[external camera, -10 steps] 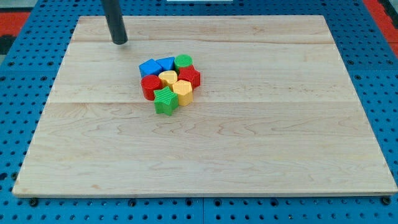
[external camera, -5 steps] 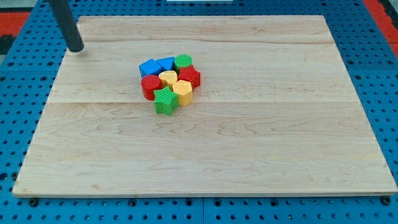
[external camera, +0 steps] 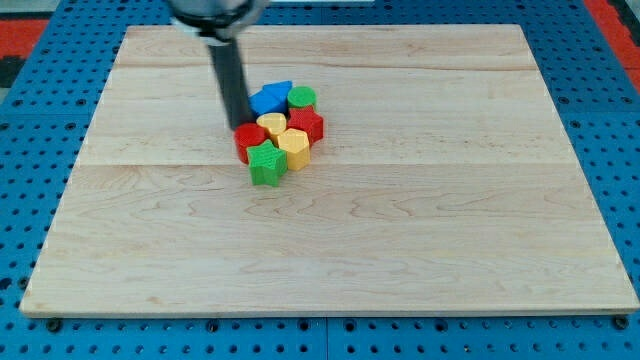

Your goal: Move the blue blocks diagonally top left to the green circle

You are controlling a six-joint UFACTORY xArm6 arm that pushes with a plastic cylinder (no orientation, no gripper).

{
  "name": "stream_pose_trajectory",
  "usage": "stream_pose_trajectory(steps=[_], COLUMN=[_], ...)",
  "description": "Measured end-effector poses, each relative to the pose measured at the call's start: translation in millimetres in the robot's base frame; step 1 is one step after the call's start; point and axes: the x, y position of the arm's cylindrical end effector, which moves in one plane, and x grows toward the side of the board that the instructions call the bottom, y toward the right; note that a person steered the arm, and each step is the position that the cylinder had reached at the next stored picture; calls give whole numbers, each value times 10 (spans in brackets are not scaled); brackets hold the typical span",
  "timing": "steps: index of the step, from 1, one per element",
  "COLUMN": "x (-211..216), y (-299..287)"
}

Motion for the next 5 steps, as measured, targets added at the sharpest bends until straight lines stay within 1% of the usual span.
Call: stream_pose_trajectory(steps=[1, 2, 4, 5], x=[-4, -90, -256, -418], y=[257, 377, 387, 361])
